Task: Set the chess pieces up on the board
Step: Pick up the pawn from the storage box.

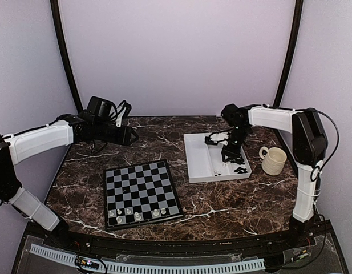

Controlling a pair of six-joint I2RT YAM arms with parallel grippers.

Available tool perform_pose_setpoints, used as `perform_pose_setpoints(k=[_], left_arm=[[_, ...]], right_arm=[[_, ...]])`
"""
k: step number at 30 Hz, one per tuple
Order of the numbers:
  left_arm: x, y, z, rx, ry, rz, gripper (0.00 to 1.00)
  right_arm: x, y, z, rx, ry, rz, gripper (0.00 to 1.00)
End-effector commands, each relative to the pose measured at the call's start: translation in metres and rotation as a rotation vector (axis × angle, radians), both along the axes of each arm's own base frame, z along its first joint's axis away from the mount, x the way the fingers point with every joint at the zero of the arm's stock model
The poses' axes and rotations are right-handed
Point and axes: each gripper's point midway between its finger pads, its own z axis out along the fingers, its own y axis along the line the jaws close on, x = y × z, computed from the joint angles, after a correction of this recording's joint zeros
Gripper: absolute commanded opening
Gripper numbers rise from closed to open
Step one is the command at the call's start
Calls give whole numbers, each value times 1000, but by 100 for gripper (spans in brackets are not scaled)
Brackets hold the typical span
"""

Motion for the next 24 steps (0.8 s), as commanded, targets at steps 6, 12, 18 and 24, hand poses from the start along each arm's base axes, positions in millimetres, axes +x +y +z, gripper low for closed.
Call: perform_pose_setpoints(k=[6, 12, 18, 24], left_arm=[[-3, 0, 20, -31, -56, -24, 46], [-4, 0, 19, -33, -52, -27, 46], [-5, -2, 18, -41, -44, -36, 46], [-5, -2, 17, -40, -42, -36, 46]], right_arm=[[-14, 2, -12, -87, 28, 60, 38], [-12, 4, -17, -99, 31, 58, 38], [-12, 4, -26, -108, 48, 51, 33], [-13, 8, -21, -90, 60, 52, 16]])
